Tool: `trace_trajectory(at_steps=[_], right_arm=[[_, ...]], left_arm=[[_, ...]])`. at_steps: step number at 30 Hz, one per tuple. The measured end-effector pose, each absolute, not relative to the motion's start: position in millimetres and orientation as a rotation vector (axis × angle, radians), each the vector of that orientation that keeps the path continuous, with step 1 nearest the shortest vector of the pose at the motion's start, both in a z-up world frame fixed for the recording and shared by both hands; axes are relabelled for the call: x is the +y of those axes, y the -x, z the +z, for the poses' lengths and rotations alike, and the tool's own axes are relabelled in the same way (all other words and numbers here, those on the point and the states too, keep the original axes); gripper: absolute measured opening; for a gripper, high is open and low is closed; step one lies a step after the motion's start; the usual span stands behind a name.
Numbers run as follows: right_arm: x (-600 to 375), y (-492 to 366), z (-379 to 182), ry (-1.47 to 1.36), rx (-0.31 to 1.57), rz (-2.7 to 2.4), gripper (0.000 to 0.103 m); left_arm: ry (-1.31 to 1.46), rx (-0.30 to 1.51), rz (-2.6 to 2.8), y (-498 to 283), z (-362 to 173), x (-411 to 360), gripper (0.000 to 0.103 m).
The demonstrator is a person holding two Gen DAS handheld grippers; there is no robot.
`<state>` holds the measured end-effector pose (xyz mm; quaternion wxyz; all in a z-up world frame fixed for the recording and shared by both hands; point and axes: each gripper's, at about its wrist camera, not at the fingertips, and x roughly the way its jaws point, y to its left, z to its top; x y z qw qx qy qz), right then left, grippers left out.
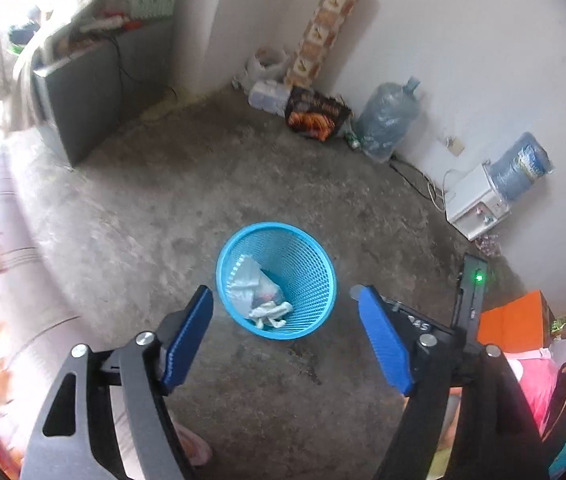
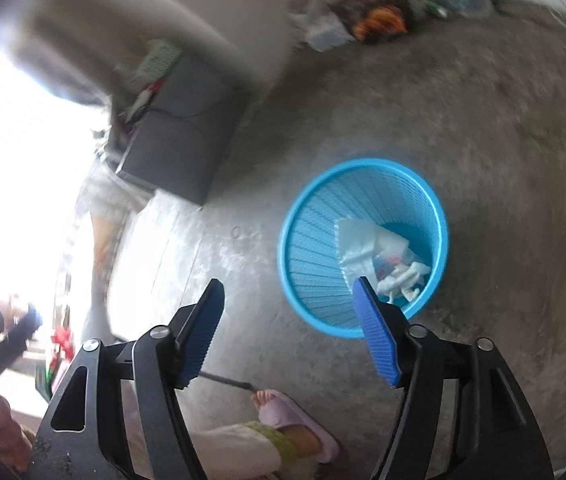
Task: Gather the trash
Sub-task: 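Move both tools back to the table over the snack packets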
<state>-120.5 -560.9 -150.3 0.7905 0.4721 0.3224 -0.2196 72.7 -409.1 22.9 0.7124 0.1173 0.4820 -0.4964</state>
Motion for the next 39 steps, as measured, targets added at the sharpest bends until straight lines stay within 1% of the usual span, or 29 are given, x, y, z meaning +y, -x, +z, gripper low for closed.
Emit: trace_trajectory(at_steps=[6, 9, 16, 23, 28, 32, 35, 39], right_arm=[[-530.0, 97.1, -107.6, -0.894, 0.72, -0.355, 0.07], [-511.3, 79.2, -88.8, -0.849, 0.719, -0.29, 0.072], [-448.5, 28.3, -45.0, -0.66, 0.722, -0.131, 0.078], [-363.7, -31.4, 10.1, -0.417, 0.696, 0.082, 0.085], [-287.7, -76.7, 42.0, -0.198, 0.685, 0.228, 0.09], [-222.9, -106.3, 65.0, 0.024, 0.633, 0.324, 0.094], [-174.4, -127.1, 73.5, 0.213, 0.591, 0.388, 0.095], [-119.2, -159.0, 73.0, 0.392, 0.572, 0.452, 0.095]], left_arm=[[-0.157, 0.948, -1.026, -88.6, 66.5, -309.3, 0.084], [-0.09, 0.905, -0.944, -98.4, 78.1, -251.7, 0.086], [0.083, 0.836, -0.715, -113.4, 95.8, -113.1, 0.086], [0.24, 0.776, -0.539, -120.1, 99.1, -0.8, 0.087], [0.31, 0.78, -0.46, -127.1, 86.1, 57.1, 0.086], [0.356, 0.795, -0.427, -135.0, 71.4, 84.1, 0.086], [0.394, 0.796, -0.42, -142.6, 61.7, 103.9, 0.086], [0.433, 0.799, -0.418, -152.7, 50.6, 121.1, 0.086]])
